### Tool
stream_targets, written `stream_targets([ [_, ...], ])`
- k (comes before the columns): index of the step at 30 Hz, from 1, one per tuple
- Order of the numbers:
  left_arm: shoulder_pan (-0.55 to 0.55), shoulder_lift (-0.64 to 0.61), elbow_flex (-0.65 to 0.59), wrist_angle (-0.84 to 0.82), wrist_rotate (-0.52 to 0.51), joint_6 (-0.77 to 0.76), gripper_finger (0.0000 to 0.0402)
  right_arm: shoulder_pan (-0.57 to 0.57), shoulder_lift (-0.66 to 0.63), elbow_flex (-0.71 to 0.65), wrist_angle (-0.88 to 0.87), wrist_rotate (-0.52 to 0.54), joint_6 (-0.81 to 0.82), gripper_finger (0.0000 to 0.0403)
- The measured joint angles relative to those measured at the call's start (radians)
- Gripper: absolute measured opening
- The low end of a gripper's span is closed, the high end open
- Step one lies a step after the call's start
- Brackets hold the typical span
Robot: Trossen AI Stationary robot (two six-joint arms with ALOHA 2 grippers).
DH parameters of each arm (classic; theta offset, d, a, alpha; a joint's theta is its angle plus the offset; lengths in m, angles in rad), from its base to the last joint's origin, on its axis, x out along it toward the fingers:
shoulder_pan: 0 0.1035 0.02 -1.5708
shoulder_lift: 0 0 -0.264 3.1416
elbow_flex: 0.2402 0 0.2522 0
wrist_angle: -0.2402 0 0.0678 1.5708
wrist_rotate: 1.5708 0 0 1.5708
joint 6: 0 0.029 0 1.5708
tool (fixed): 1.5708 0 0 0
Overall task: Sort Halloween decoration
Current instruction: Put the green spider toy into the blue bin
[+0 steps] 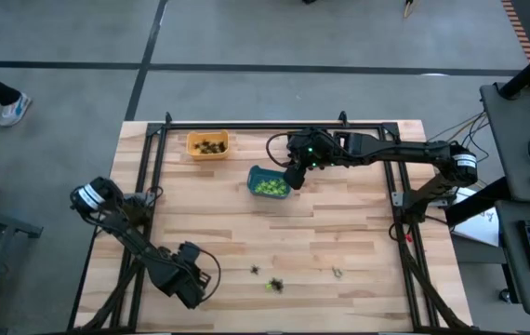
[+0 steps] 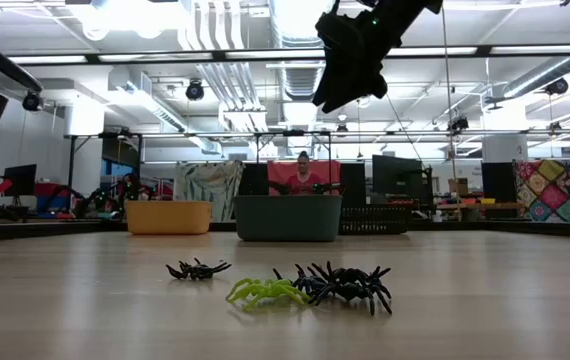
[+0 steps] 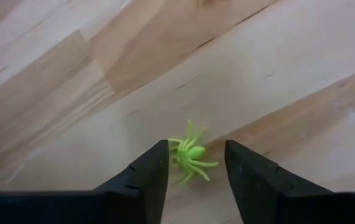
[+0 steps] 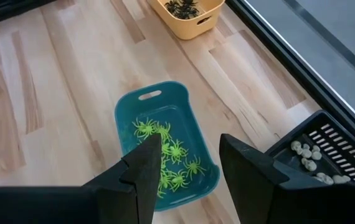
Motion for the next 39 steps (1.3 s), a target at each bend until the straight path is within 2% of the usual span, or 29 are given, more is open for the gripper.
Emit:
stream_targets([
  [12,0.000,0.017,0.019,0.009,-0.005,0.019,0.0010,0.009,0.000,0.000,0.000,0.000,0.000,0.0155],
  [18,0.000,0.011,0.073,0.009,-0.086,0.101,0.0005,0.026,0.000,0.000,0.000,0.000,-0.013,0.0155],
  [24,0.000,-0.041,0.147,0.009,-0.280,0.240,0.0001,0.089,0.000,0.000,0.000,-0.002,-0.040,0.0155],
  [28,0.000,-0.085,0.210,0.021,-0.456,0.406,0.0001,0.155,0.001,-0.003,0.000,-0.002,-0.063,0.0155],
  [32,0.000,-0.121,0.274,0.100,-0.608,0.668,0.0000,0.228,0.001,-0.009,0.001,-0.004,-0.089,0.0155],
  [35,0.000,-0.140,0.300,0.252,-0.653,0.944,0.0000,0.287,0.001,-0.024,0.040,-0.003,-0.108,0.0155],
  [39,0.000,-0.148,0.291,0.553,-0.655,1.378,0.0000,0.363,0.001,-0.071,0.162,-0.020,-0.126,0.0155],
])
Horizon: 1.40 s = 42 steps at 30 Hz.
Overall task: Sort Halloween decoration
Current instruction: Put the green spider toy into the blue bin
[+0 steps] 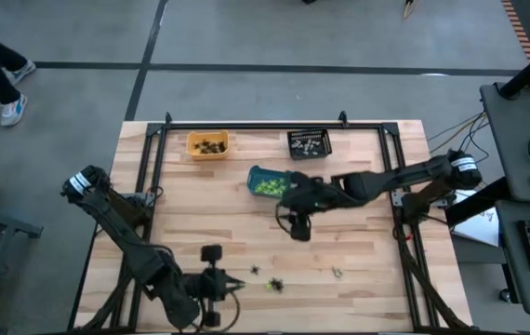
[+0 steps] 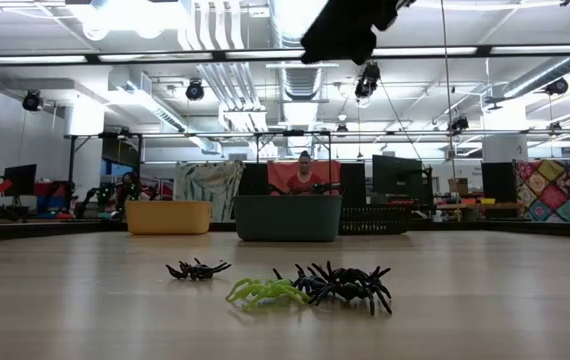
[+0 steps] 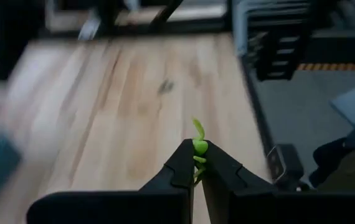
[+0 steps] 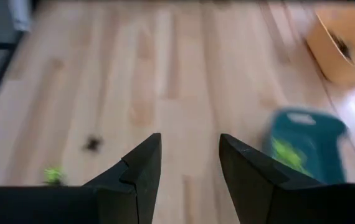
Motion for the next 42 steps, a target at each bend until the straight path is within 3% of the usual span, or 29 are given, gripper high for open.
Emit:
stream_targets([
  [3,0.005,0.000,-0.019,0.155,0.007,0.207,0.0000,0.049,0.000,-0.051,0.143,-0.001,-0.026,0.0155],
  [7,0.016,0.000,-0.087,0.314,0.007,0.345,0.0000,0.106,0.000,-0.151,0.416,-0.036,-0.090,0.0155],
  [12,0.053,0.000,-0.210,0.510,-0.010,0.370,0.0000,0.160,0.018,-0.288,0.895,-0.161,-0.136,0.0155],
  [16,0.086,0.001,-0.273,0.600,-0.124,0.355,0.0000,0.180,0.059,-0.339,1.121,-0.160,-0.144,0.0155],
  [19,0.108,0.001,-0.286,0.624,-0.200,0.354,0.0000,0.180,0.094,-0.338,1.169,-0.159,-0.149,0.0155],
  [42,0.149,0.001,-0.285,0.704,-0.201,0.408,0.0000,0.172,0.169,-0.293,1.169,-0.145,-0.162,0.0155],
])
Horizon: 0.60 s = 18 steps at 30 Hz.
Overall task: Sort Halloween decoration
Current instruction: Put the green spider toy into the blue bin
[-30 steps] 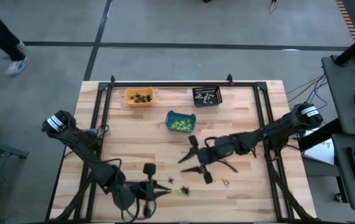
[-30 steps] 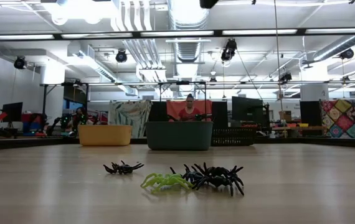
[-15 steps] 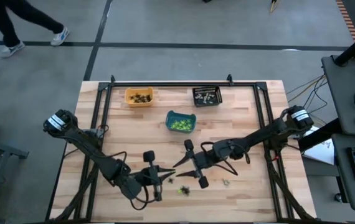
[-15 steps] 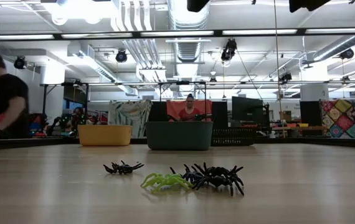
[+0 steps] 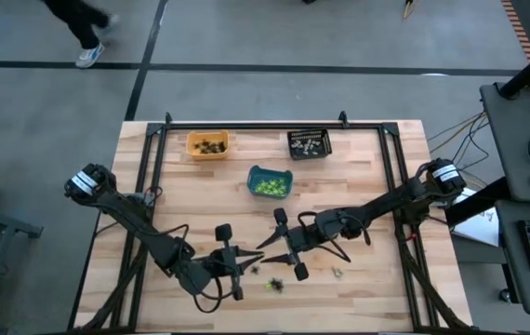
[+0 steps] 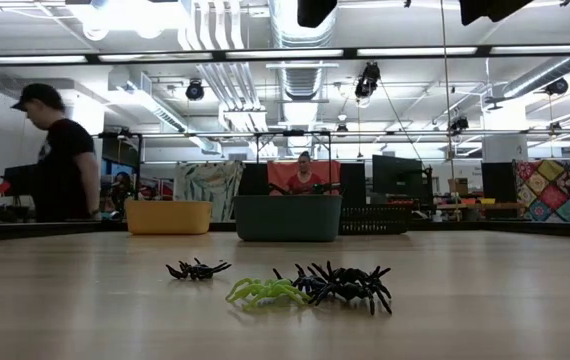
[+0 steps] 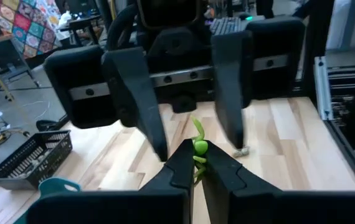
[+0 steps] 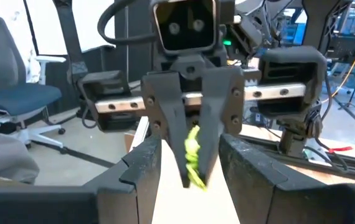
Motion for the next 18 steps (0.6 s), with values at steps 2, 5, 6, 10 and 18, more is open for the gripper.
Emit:
stream_targets([
  [2,0.008,0.000,0.000,-0.001,0.000,0.000,0.0000,0.000,0.000,0.000,0.001,0.000,0.000,0.0154],
  [5,0.014,0.000,0.000,-0.001,0.000,0.000,0.0000,0.000,0.000,0.000,0.001,0.003,0.000,0.0147],
  [6,0.015,0.000,0.000,-0.001,0.000,0.000,0.0000,0.000,0.000,0.000,0.001,0.003,0.000,0.0142],
  [10,0.015,0.000,0.000,-0.001,0.002,0.006,0.0000,0.000,0.000,0.000,0.001,0.003,-0.010,0.0112],
  [18,0.015,0.000,0.000,-0.003,0.008,0.008,0.0000,-0.001,0.000,0.000,-0.001,0.003,-0.027,0.0031],
])
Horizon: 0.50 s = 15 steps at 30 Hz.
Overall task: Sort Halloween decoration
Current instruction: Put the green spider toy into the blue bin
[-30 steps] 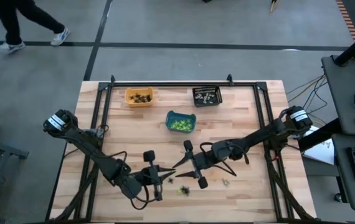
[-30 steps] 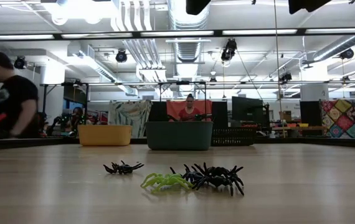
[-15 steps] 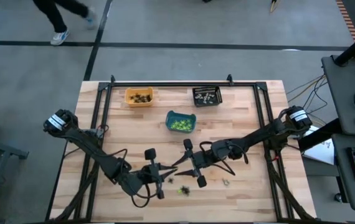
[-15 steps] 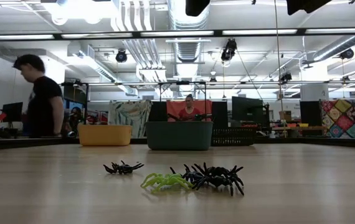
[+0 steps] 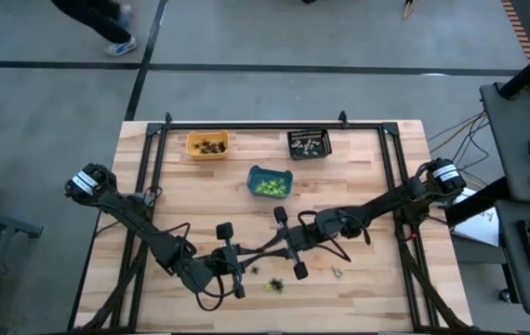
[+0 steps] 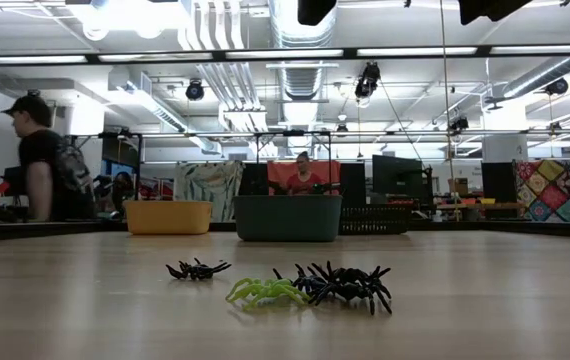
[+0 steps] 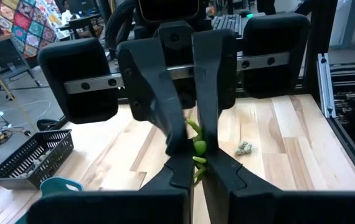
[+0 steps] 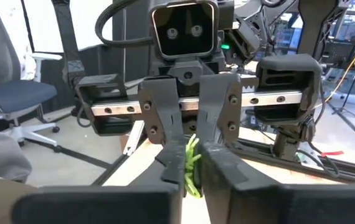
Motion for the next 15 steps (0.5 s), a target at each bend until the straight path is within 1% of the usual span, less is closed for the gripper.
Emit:
stream_targets([
  [2,0.000,0.000,0.000,0.000,-0.001,-0.001,0.0002,0.000,0.000,0.000,-0.001,-0.004,-0.003,0.0016],
  [7,0.000,0.000,0.000,-0.002,-0.005,-0.003,0.0025,0.001,0.000,0.000,-0.002,-0.005,0.001,0.0009],
  [10,0.001,0.000,0.000,-0.002,-0.007,-0.003,0.0055,0.001,0.000,0.000,-0.003,-0.006,0.003,0.0009],
  [15,0.002,0.000,0.000,-0.007,-0.014,-0.003,0.0123,-0.002,0.000,0.000,-0.006,-0.011,0.022,0.0009],
])
